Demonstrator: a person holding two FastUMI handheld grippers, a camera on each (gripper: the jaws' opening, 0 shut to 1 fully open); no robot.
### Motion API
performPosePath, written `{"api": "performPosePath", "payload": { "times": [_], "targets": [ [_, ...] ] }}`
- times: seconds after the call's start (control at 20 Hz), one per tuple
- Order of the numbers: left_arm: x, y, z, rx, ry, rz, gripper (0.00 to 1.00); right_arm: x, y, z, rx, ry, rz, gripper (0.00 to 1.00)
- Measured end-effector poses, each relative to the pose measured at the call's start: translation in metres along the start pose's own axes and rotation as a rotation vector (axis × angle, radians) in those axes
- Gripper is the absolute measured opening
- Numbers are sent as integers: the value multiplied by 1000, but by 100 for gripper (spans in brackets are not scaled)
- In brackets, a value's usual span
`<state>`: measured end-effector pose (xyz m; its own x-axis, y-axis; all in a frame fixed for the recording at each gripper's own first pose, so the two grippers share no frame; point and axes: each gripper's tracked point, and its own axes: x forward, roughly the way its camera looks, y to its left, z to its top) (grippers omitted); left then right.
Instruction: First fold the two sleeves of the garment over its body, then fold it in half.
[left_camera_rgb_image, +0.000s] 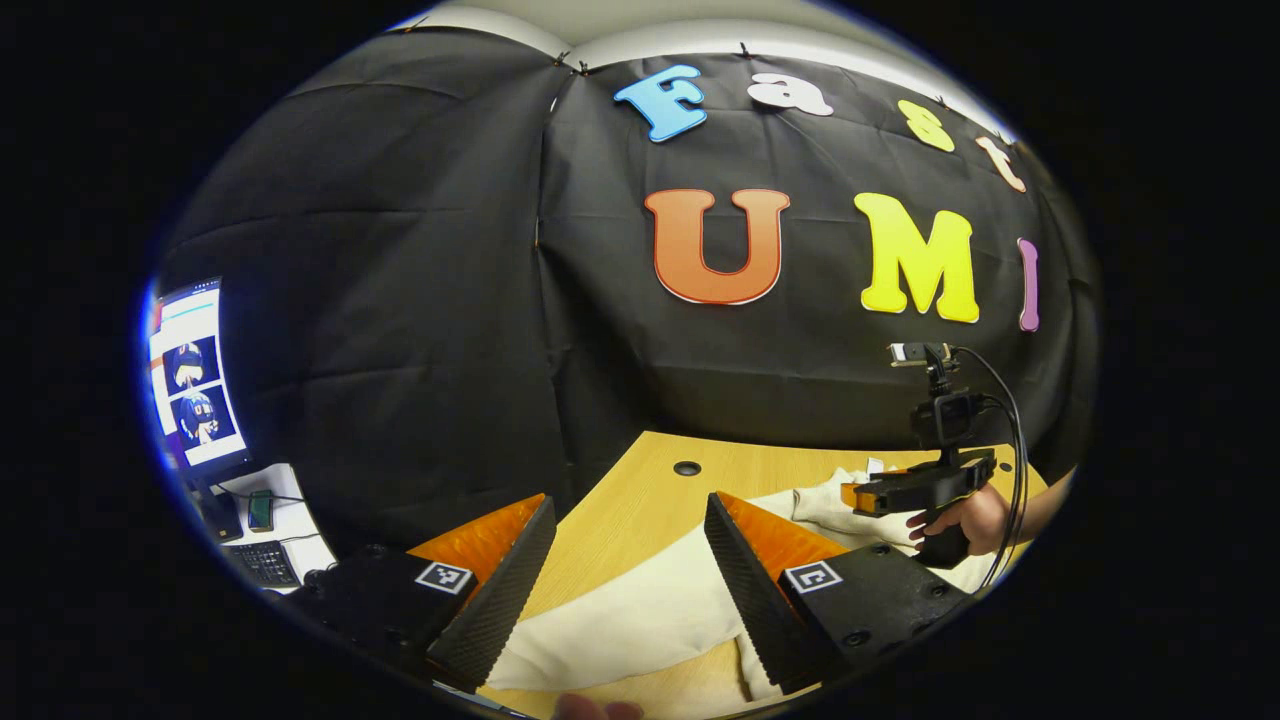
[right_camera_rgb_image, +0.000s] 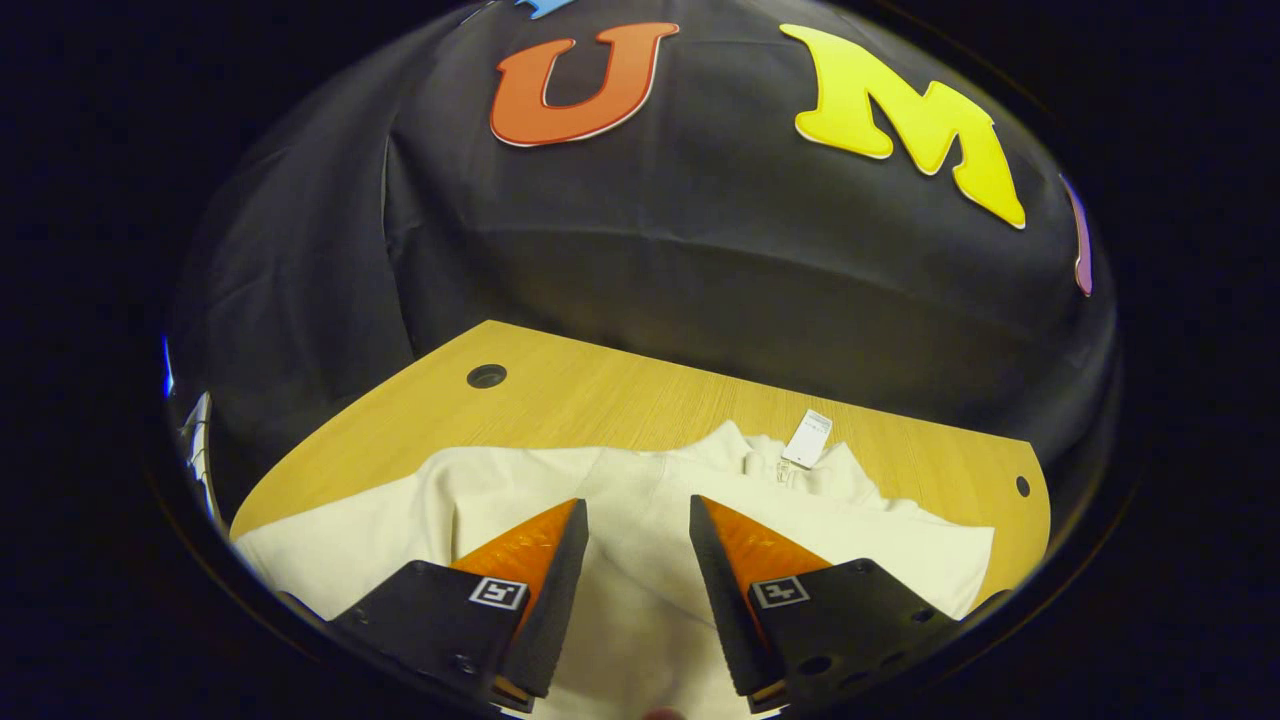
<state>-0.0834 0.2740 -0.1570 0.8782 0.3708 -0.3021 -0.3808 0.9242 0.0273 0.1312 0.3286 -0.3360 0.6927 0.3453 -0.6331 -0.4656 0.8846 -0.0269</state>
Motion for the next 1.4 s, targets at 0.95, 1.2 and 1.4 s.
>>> {"api": "performPosePath", "payload": {
  "times": [0.95,1.2,1.4],
  "targets": [
    [-32,130,-207,-113,318,391,98,-186,-32,-25,-131,-55,54,78],
    [-33,136,-242,-143,401,440,98,-198,-45,-32,-142,-49,33,77],
    [-32,130,-249,-186,413,459,98,-204,-40,-42,-151,-41,45,78]
  ]
}}
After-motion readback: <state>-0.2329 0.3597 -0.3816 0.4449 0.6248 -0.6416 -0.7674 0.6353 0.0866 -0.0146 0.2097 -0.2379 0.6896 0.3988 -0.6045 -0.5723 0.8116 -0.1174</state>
